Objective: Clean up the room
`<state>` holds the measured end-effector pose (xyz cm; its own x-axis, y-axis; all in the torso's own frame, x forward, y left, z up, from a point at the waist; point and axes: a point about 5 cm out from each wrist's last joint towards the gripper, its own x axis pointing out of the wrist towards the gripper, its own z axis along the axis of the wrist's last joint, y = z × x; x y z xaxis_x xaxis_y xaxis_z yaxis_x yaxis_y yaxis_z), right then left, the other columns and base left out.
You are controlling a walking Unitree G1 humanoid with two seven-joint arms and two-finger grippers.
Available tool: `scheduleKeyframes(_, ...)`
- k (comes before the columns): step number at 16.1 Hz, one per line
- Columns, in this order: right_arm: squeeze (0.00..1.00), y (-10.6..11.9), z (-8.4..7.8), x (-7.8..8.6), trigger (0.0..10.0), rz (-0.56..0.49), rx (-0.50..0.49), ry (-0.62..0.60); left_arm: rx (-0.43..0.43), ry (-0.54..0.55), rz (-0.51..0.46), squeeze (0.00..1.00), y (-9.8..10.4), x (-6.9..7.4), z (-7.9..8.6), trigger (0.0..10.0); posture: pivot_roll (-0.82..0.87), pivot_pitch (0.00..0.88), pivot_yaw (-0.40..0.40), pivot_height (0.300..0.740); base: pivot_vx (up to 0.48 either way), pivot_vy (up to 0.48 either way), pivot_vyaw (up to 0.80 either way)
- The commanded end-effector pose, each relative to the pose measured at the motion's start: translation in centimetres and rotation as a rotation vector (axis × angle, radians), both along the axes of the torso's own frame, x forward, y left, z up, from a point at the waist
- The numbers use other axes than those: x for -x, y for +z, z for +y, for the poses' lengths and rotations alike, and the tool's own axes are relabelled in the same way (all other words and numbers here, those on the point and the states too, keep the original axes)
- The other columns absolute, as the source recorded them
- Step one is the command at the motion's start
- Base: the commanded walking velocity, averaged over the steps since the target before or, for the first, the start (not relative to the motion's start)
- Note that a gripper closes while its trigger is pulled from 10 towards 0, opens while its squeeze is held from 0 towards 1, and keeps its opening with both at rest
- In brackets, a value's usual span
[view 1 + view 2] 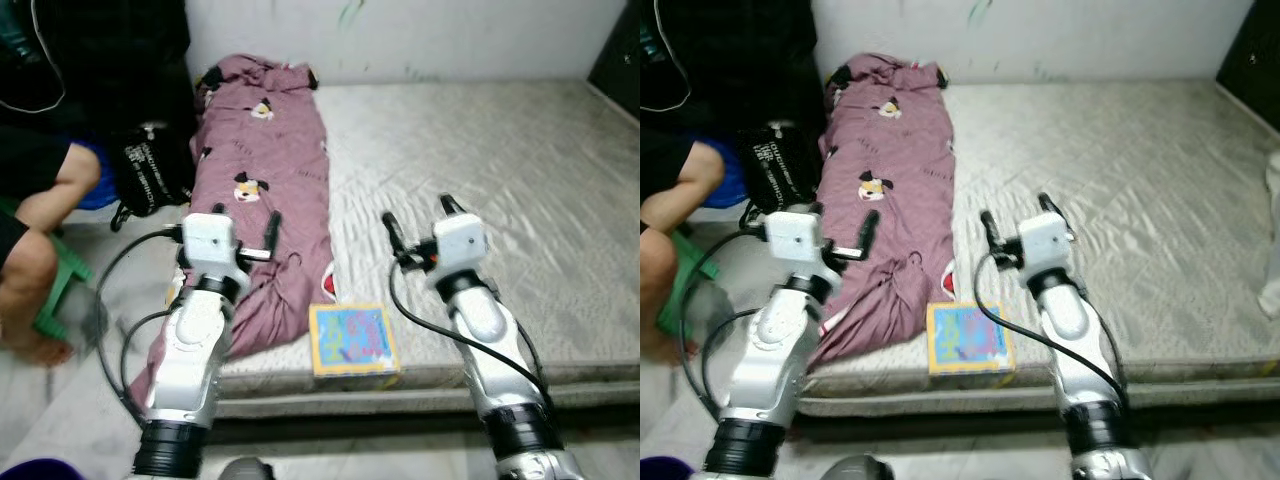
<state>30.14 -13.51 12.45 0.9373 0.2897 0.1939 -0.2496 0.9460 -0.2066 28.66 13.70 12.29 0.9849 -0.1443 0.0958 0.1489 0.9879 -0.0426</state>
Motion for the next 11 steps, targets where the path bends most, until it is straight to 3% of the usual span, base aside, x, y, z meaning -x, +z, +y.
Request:
scheduleKeyframes(1,0.0,0.54,0.49,-0.29,10.0,-0.015,0.006,0.021,0.012,0.024,0.007,0.0,0.11,-0.11,0.31,10.0,0.0,0.012,-0.034,0.74,0.0,0.0,0.0)
scheduleKeyframes(6,0.0,0.55,0.32,-0.39,10.0,-0.017,0.026,0.008,0.004,0.038,0.002,0.0,0.26,-0.59,0.32,10.0,0.0,0.01,-0.02,0.74,0.0,0.0,0.0)
scheduleKeyframes(10,0.0,0.61,0.48,-0.33,10.0,-0.027,0.03,0.008,-0.012,0.033,0.0,0.0,0.28,-0.68,0.1,10.0,-0.01,0.007,-0.021,0.74,0.0,0.0,0.68)
scheduleKeyframes(11,0.0,0.6,0.4,-0.36,10.0,-0.025,0.027,0.007,0.019,0.042,0.007,0.0,0.14,-0.7,0.23,10.0,-0.01,0.004,-0.025,0.74,0.0,0.0,0.0)
